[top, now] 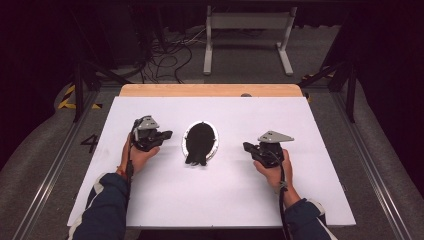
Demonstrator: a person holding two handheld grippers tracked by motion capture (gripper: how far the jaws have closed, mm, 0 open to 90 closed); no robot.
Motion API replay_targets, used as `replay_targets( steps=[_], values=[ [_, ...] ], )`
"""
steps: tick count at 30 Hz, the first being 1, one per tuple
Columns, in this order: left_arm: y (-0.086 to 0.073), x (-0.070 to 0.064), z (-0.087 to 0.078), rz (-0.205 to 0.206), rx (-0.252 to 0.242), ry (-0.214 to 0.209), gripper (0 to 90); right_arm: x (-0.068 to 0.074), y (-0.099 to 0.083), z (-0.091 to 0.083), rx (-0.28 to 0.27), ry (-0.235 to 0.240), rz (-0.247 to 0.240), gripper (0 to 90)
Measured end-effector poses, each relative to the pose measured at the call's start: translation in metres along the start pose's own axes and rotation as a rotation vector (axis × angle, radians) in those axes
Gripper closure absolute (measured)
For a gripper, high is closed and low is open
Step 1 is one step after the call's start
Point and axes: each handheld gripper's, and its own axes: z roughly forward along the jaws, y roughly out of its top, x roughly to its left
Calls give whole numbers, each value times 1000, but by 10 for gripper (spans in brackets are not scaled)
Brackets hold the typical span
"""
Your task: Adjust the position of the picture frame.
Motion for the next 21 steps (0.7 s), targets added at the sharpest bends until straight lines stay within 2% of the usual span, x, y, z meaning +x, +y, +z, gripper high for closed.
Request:
replay_targets(
  steps=[2, 4, 6, 8, 9, 10, 11, 13, 15, 16, 17, 18, 20, 21],
  values=[
    [-3, -1, 12, 16, 35, -6, 888, 4, 3, 10, -2, -3, -9, 900],
    [-6, 4, 17, 2, 44, 19, 878, 5, 5, 18, -4, -6, -35, 900],
    [-5, 7, 19, -33, 51, -12, 878, 4, 5, 25, 3, -13, -20, 900],
    [0, 9, 20, -73, 19, -40, 878, 3, 4, 29, 13, -13, -24, 900],
    [2, 8, 22, -53, 24, -38, 882, 2, 5, 31, 17, -13, -30, 900],
    [4, 4, 25, -31, 55, -17, 885, 2, 6, 33, 18, -11, -25, 900],
    [3, 2, 29, -33, 84, -5, 884, 3, 8, 36, 15, -6, -19, 900],
    [2, 5, 29, -50, 76, -4, 883, 5, 13, 42, 17, 0, -21, 900],
    [2, 5, 30, -46, 78, -24, 877, 9, 17, 51, 42, -1, -32, 900],
    [3, 3, 30, -49, 80, -28, 876, 10, 18, 56, 47, 18, -17, 900],
    [4, 1, 31, -50, 80, -50, 876, 10, 18, 59, 49, 29, -1, 900],
    [5, -1, 32, -34, 84, -59, 880, 11, 19, 62, 53, 36, 5, 900],
    [7, -5, 34, -20, 96, -52, 896, 12, 20, 68, 71, 34, 8, 900],
    [8, -6, 34, -25, 98, -59, 897, 12, 20, 71, 80, 34, 7, 900]
  ],
)
